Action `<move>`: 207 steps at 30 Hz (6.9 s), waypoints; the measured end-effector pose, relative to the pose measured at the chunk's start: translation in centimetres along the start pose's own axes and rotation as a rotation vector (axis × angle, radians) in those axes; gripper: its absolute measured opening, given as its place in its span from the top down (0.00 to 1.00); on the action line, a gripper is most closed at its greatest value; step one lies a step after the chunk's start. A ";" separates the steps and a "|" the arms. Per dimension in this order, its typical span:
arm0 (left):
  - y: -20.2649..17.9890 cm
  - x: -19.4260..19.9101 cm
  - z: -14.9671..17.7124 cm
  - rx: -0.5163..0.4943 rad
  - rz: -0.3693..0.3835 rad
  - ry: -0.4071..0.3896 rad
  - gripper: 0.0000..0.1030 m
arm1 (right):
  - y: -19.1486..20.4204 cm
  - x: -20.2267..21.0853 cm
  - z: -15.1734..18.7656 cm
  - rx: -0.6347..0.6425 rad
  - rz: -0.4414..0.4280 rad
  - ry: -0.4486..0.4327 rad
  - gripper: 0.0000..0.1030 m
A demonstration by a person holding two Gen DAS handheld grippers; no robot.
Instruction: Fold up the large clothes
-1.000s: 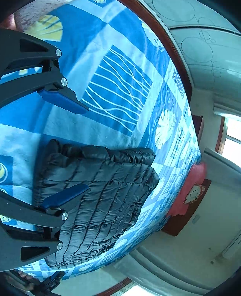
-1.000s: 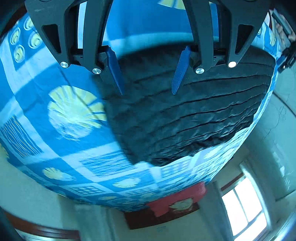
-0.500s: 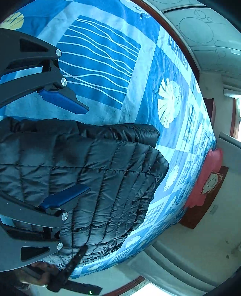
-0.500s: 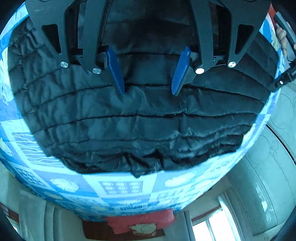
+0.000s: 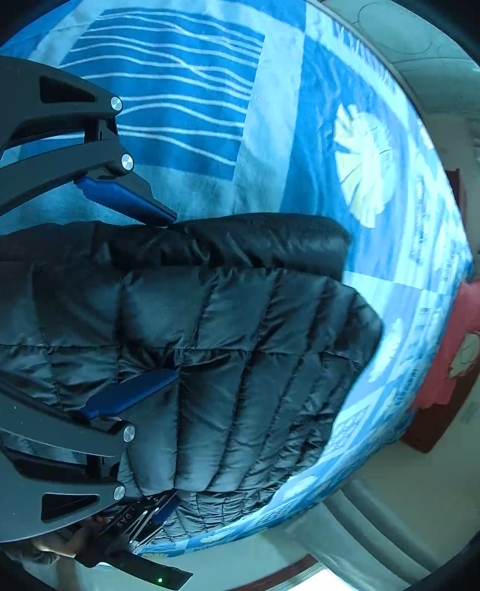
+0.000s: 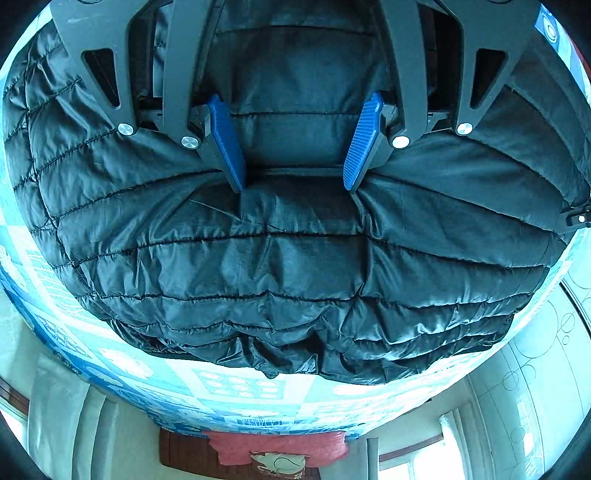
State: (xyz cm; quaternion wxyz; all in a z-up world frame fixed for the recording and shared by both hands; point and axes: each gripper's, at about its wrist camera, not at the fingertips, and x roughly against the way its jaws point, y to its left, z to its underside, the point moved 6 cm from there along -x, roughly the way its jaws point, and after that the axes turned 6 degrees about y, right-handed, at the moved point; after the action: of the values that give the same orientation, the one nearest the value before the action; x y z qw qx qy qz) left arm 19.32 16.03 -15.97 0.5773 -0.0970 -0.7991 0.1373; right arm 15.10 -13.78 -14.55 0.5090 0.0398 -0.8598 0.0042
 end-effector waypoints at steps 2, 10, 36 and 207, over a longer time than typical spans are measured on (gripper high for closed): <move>0.5 -1.1 0.0 0.022 0.048 0.029 0.22 | 0.1 0.0 0.1 -0.001 0.002 -0.005 0.46; -0.9 -0.2 0.4 -0.034 0.157 0.023 0.73 | 0.2 0.1 0.3 -0.006 -0.002 -0.009 0.46; -31.9 8.4 -0.1 -0.458 0.195 -0.106 0.82 | -17.9 9.1 4.0 -0.272 0.045 -0.118 0.41; -32.1 -10.0 -3.4 -0.303 0.122 -0.203 0.22 | -19.3 -0.6 -6.0 -0.185 -0.163 -0.146 0.55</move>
State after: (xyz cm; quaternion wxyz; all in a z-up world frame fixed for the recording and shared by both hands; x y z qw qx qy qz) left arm 25.85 -16.98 -13.30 0.4629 -0.2165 -0.8575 0.0592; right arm 22.09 -32.72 -12.82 0.4451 0.0624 -0.8853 -0.1193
